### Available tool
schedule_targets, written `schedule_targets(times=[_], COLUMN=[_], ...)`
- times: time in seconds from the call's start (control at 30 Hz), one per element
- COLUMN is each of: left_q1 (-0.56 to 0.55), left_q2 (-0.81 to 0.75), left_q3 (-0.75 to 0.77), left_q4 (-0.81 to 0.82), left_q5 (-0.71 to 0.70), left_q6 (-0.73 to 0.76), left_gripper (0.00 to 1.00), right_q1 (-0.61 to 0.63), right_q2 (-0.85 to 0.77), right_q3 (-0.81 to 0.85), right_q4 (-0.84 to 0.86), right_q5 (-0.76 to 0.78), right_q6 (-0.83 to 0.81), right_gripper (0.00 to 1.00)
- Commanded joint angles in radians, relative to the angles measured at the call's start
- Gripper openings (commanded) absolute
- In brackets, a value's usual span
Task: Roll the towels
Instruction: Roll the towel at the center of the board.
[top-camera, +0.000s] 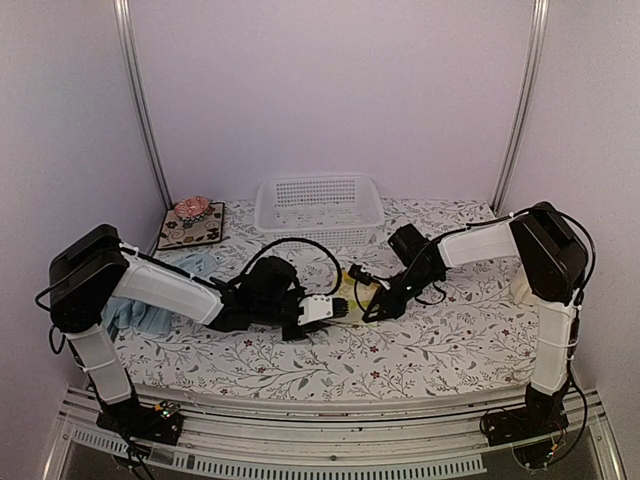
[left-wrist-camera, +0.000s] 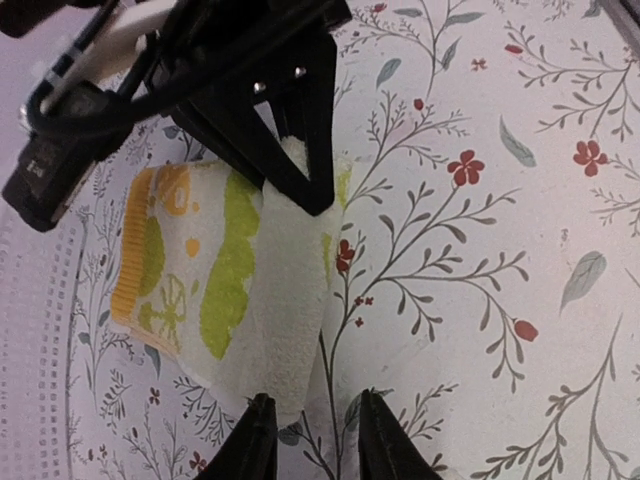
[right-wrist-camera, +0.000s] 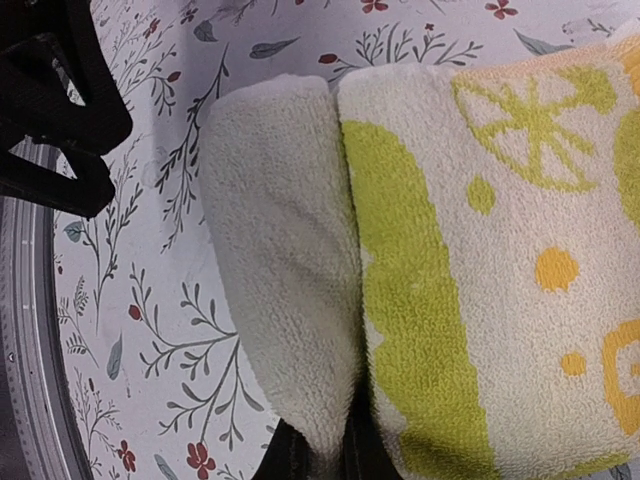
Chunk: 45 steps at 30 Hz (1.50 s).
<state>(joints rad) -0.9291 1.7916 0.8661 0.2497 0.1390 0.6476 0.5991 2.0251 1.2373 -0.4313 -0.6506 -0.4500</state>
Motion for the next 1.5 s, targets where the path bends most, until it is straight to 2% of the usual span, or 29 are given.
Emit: schedule_targets(times=[0.0, 0.33, 0.63, 0.93, 1.07, 1.2, 1.33, 1.47], left_q1=[-0.039, -0.05, -0.056, -0.06, -0.061, -0.059, -0.058, -0.053], left_q2=[0.018, 0.124, 0.204, 0.269, 0.288, 0.31, 0.304, 0.301], left_q3=[-0.005, 0.09, 0.112, 0.147, 0.173, 0.212, 0.256, 0.316], left_q4=[0.133, 0.046, 0.092, 0.043, -0.002, -0.077, -0.184, -0.316], left_q5=[-0.074, -0.1, -0.206, -0.224, -0.225, -0.229, -0.191, -0.125], left_q6=[0.086, 0.124, 0.141, 0.153, 0.144, 0.136, 0.117, 0.084], left_gripper=[0.29, 0.3, 0.32, 0.31, 0.23, 0.0, 0.0, 0.0], right_q1=[-0.012, -0.025, -0.026, -0.035, -0.041, -0.048, -0.054, -0.058], right_q2=[0.054, 0.059, 0.067, 0.071, 0.07, 0.057, 0.024, -0.04], right_q3=[0.034, 0.043, 0.044, 0.05, 0.051, 0.055, 0.041, 0.004], right_q4=[-0.065, -0.07, -0.072, -0.076, -0.077, -0.084, -0.08, -0.047], right_q5=[-0.021, -0.032, -0.034, -0.038, -0.054, -0.074, -0.062, -0.006], right_q6=[0.022, 0.033, 0.033, 0.034, 0.033, 0.03, 0.027, 0.024], right_gripper=[0.07, 0.08, 0.08, 0.08, 0.1, 0.12, 0.18, 0.35])
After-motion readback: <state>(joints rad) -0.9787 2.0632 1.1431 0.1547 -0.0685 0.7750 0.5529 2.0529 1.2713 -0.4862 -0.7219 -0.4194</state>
